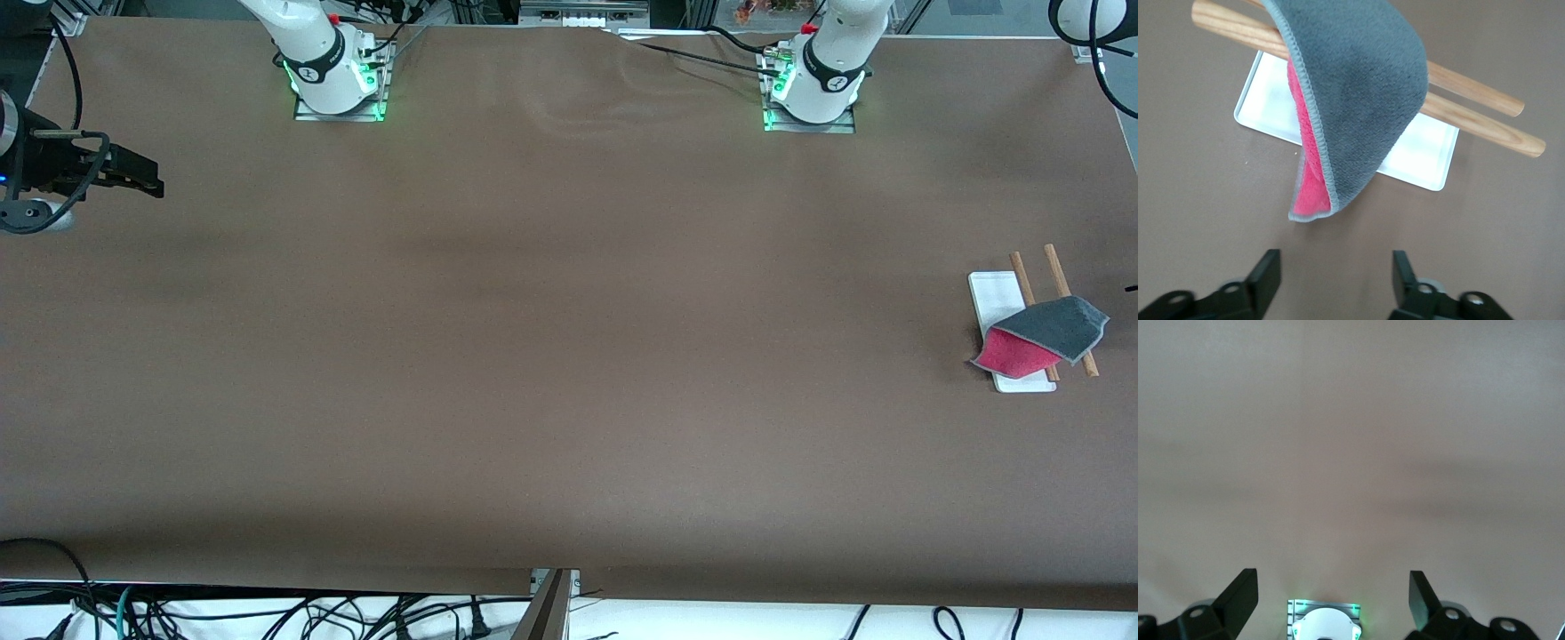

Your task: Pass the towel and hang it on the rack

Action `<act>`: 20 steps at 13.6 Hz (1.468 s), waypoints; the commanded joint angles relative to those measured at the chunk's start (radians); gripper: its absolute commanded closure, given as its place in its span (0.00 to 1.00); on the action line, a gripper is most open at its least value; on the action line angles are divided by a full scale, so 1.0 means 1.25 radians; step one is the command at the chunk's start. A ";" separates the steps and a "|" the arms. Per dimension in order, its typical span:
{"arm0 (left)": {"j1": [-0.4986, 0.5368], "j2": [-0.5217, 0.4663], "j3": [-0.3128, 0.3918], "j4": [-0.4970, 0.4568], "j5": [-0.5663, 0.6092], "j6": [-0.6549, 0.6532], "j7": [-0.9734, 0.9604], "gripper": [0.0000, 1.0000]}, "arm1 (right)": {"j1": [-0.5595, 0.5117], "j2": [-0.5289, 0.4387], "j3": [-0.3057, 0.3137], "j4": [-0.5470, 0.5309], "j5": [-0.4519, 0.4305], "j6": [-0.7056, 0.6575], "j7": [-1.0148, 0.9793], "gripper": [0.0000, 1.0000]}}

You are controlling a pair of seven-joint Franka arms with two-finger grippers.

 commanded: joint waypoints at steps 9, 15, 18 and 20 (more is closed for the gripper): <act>-0.146 -0.191 -0.017 0.037 0.028 -0.213 -0.363 0.00 | 0.024 0.025 -0.008 0.050 -0.026 -0.013 -0.013 0.00; -0.383 -0.275 -0.020 0.032 0.029 -0.337 -0.834 0.00 | 0.018 0.035 -0.008 0.052 -0.022 -0.006 -0.022 0.00; -0.471 -0.303 -0.011 0.021 0.030 -0.347 -0.977 0.00 | 0.020 0.036 -0.008 0.053 -0.020 -0.003 -0.011 0.00; -0.563 -0.386 0.000 -0.095 0.068 -0.302 -1.149 0.00 | 0.020 0.036 -0.008 0.053 -0.020 -0.002 -0.008 0.00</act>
